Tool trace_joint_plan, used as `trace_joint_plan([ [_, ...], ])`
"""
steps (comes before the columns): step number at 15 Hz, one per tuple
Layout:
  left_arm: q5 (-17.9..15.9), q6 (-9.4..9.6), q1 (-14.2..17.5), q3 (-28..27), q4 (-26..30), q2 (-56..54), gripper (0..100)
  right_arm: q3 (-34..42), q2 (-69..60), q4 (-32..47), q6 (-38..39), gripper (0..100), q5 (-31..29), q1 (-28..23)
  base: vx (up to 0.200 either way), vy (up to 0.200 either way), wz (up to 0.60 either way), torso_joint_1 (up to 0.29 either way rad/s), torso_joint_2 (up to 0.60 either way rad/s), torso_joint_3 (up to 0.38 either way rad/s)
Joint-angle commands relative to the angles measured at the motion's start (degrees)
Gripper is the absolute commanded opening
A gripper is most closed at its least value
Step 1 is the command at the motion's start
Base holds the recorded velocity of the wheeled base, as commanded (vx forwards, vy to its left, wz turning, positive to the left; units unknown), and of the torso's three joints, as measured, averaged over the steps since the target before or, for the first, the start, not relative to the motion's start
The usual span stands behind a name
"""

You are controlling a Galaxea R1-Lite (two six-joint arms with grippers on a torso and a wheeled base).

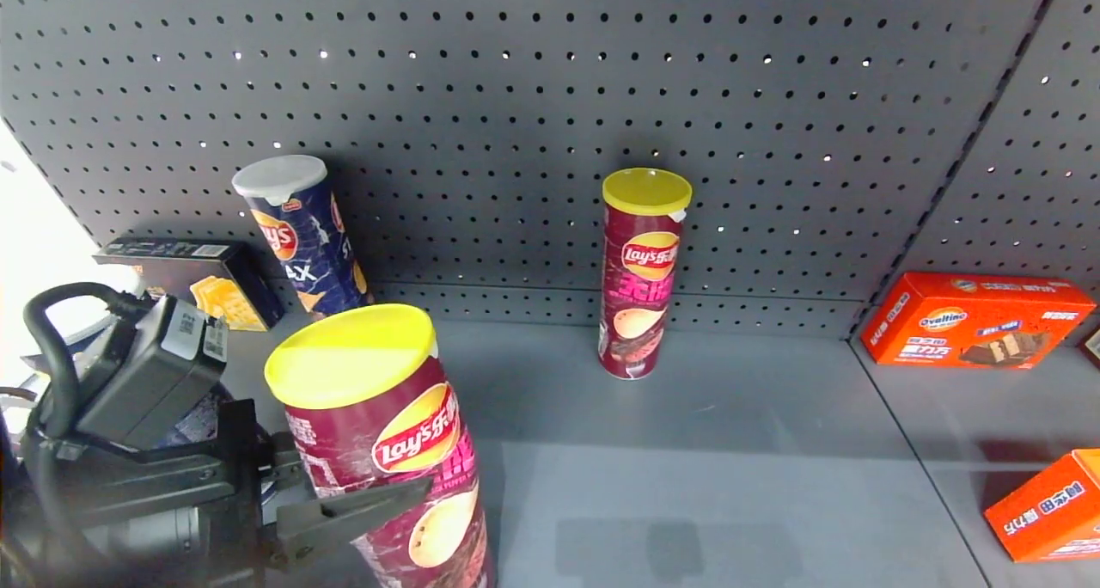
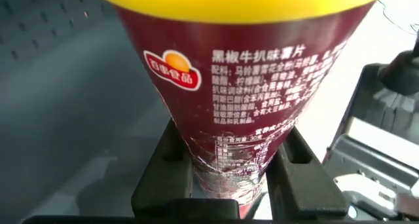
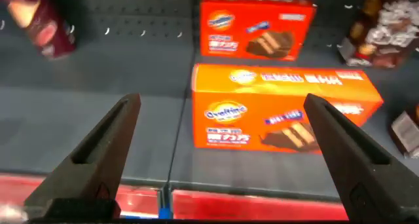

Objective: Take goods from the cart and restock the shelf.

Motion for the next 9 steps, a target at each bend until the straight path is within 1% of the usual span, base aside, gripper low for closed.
trace_joint_plan([
  [1,0.1,-0.22,0.1,1.6,-0.1,-1.2,0,-3.9,1.0,4.8,-4.0,100,4.5,0.8,0.000,0.000,0.00,0.000,0.00,0.000],
  [3,0.2,-0.22,0.1,0.9,-0.2,-1.2,0,-5.5,5.1,4.7,-4.8,100,7.1,1.1,0.000,0.000,0.00,0.000,0.00,0.000],
  [4,0.4,-0.31,0.1,-0.6,-0.1,-1.1,0,-7.2,9.0,4.3,-4.9,100,9.2,1.7,0.000,0.000,0.00,0.000,0.00,0.000],
  [6,0.5,-0.31,0.2,-2.4,-0.1,-0.6,0,-10.6,15.8,1.9,-4.9,100,10.0,2.4,0.000,0.000,0.00,0.000,0.00,0.000],
  [7,0.6,-0.31,0.2,-3.1,-0.1,-0.1,0,-11.6,19.0,-0.3,-4.9,100,10.3,3.1,0.000,0.000,0.00,0.000,0.00,0.000],
  [8,1.3,-0.22,0.2,-3.8,-0.1,0.1,0,-11.8,24.9,-6.9,-4.9,100,10.5,6.1,0.000,0.000,0.00,0.000,0.00,0.000],
  [9,1.3,-0.22,0.2,-3.8,-0.1,0.1,0,-11.6,28.9,-10.4,-4.9,100,10.5,8.5,0.000,0.000,0.00,0.000,0.00,0.000],
])
